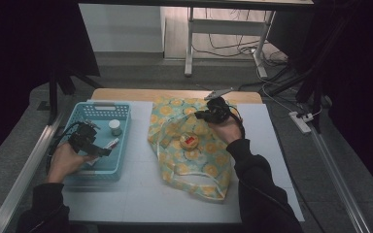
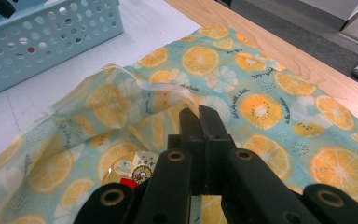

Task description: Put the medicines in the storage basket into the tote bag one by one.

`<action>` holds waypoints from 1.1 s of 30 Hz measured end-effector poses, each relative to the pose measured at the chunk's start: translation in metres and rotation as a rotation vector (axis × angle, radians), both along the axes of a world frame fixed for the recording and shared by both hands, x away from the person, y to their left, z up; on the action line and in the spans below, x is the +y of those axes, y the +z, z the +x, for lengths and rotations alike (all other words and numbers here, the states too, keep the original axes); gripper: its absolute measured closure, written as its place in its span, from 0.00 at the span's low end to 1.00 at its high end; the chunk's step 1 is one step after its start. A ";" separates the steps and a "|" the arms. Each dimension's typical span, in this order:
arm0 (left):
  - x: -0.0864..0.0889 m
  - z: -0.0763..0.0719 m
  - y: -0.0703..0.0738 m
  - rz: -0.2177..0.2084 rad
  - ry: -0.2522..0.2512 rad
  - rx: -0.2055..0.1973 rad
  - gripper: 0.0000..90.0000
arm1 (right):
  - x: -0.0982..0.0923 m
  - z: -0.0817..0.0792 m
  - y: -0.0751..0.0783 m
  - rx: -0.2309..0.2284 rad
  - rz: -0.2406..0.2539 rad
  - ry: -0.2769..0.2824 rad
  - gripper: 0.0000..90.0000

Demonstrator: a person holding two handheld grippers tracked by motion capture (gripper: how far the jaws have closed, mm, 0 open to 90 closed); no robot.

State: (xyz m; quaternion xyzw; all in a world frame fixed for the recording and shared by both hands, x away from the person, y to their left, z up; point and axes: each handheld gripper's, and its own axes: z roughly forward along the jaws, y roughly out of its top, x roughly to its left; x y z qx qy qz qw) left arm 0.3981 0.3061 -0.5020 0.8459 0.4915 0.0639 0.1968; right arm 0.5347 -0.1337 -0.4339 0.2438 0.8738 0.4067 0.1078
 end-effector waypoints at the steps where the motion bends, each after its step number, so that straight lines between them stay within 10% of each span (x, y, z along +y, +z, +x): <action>1: 0.000 0.001 -0.001 0.012 0.004 0.009 0.15 | 0.000 0.000 0.000 0.001 0.000 -0.001 1.00; 18: -0.001 0.006 -0.010 0.059 -0.048 0.162 0.78 | 0.000 -0.001 0.000 -0.001 0.001 0.002 1.00; 33: 0.012 0.004 -0.002 -0.037 0.034 0.107 0.83 | 0.000 -0.001 0.000 -0.004 0.002 0.000 1.00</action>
